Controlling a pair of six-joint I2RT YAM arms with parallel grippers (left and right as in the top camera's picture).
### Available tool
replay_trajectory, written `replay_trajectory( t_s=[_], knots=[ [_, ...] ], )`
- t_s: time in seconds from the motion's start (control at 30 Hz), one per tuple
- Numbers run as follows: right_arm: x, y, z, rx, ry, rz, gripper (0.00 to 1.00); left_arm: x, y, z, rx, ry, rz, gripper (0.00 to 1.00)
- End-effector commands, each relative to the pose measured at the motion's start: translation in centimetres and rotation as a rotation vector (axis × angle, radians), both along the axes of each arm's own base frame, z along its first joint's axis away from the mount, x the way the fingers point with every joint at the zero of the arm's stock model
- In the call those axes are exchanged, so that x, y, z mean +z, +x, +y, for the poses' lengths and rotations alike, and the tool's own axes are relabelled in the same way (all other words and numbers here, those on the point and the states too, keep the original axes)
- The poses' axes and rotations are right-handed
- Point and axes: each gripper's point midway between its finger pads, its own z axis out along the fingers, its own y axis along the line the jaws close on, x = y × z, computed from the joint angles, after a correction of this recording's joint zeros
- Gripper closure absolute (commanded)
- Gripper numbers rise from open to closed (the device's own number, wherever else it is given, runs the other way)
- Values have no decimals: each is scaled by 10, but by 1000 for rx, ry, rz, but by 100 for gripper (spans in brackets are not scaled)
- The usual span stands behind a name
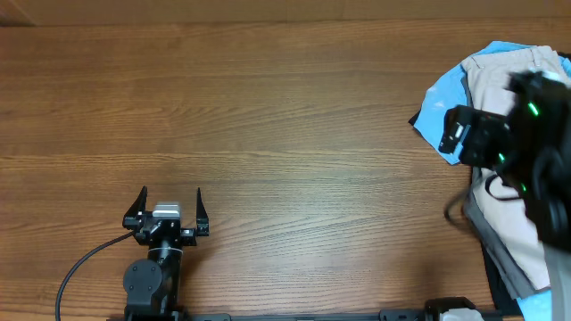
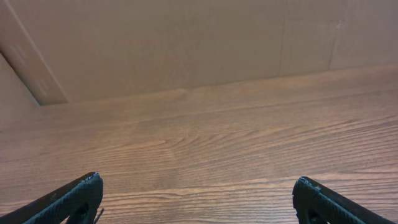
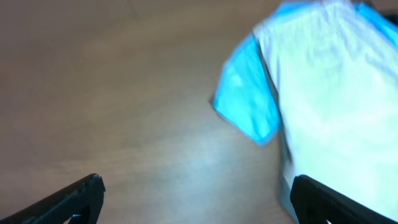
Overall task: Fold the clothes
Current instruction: 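Move the right gripper over the clothes pile toward the khaki shorts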
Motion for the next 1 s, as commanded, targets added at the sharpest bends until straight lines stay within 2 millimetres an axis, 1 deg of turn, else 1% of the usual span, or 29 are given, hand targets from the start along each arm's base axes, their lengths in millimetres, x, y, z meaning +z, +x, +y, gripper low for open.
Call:
replay_trajectory(
  t_s=[0.0,0.07,0.17,0.27,0.37,0.5,0.57,0.7,0.77,0.87,0.93,0.97],
  knots=[
    [-14,12,-5,35,-82,84,0,1,0,1,4,16,-10,0],
    [-28,17,-4,35,-84,145,0,1,0,1,4,16,-10,0],
    [-40,20,-4,36,-88,196,0,1,0,1,4,16,-10,0],
    [-41,19,-9,22,-109,207,0,1,0,1,4,16,-10,0],
    [-43,13,-15,3,-139,230,0,1,0,1,4,16,-10,0],
    [-45,9,-16,3,-144,251,0,1,0,1,4,16,-10,0],
    [-46,7,-17,8,-153,260,4,1,0,1,4,16,-10,0],
    [-46,6,-19,15,-163,265,19,1,0,1,4,16,-10,0],
    [-46,7,-21,6,-162,264,21,1,0,1,4,16,-10,0],
    [-45,16,-29,-21,-158,243,22,1,0,1,4,16,-10,0],
    [-48,27,-36,-39,-154,234,23,1,0,1,4,16,-10,0],
    [-53,35,-39,-27,-148,238,23,1,0,1,5,16,-10,0]
  ],
)
